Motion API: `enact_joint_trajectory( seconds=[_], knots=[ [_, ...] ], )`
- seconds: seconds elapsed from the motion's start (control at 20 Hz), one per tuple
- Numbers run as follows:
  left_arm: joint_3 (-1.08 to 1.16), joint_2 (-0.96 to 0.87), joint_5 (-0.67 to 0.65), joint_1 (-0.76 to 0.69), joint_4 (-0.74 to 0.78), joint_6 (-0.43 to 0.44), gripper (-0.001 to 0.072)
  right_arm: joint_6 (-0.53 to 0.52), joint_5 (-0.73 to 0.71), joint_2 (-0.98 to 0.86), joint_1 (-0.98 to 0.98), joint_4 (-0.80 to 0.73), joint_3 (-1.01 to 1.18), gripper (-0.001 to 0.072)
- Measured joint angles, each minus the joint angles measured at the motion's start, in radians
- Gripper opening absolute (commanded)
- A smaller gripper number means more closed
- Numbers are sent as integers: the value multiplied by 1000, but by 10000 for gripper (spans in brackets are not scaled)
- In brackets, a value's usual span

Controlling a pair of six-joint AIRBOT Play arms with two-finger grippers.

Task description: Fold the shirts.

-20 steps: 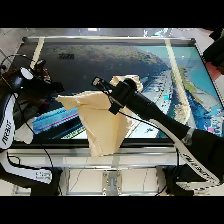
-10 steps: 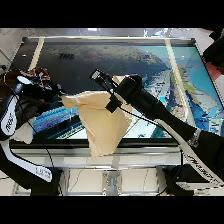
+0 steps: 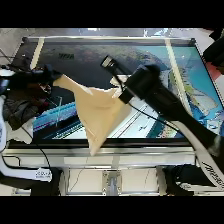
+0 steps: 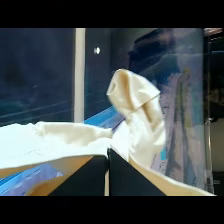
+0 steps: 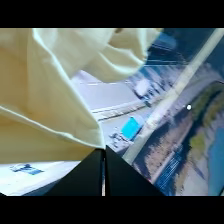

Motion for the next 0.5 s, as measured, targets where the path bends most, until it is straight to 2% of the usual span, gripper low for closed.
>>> enact_joint_trajectory(
  seconds=[0.15,0.25,0.4,0.5],
  knots=[
    [0,270,7,133,-29,33,13,3,77,142,0,-68,109,4],
    [0,440,22,232,-40,41,13,5,77,235,-2,-95,202,4],
    [-1,664,-20,338,-1,31,13,4,-5,330,-4,-152,293,3],
    [-27,766,-70,363,42,-11,12,-9,-77,359,-33,-202,319,3]
  ],
)
